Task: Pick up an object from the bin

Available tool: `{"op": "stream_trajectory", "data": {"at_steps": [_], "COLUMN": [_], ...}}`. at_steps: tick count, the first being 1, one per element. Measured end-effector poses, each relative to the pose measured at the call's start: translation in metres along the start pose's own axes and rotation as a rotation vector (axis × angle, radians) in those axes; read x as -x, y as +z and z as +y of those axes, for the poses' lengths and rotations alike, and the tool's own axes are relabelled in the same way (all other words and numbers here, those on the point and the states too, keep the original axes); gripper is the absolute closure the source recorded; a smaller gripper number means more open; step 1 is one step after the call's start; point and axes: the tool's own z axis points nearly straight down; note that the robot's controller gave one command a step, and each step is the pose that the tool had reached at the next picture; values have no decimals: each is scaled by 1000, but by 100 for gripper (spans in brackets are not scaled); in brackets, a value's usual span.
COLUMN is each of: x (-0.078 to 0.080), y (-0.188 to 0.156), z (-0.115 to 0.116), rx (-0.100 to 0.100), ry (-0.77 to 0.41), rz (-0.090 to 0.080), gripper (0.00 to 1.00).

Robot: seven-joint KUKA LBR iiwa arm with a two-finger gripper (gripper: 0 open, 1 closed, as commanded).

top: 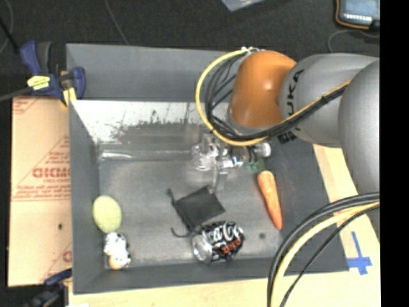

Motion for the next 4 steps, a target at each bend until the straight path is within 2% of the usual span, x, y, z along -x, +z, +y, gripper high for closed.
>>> {"op": "stream_trajectory", "data": {"at_steps": [1, 2, 3, 4], "x": [-7, -26, -26, -29], "y": [17, 51, 51, -43], "z": [6, 8, 8, 4], "rx": [-3, 1, 1, 0], "ry": [-124, -360, -360, -342], "rz": [-19, -5, -5, -9], "gripper": [0, 100, 100, 100]}}
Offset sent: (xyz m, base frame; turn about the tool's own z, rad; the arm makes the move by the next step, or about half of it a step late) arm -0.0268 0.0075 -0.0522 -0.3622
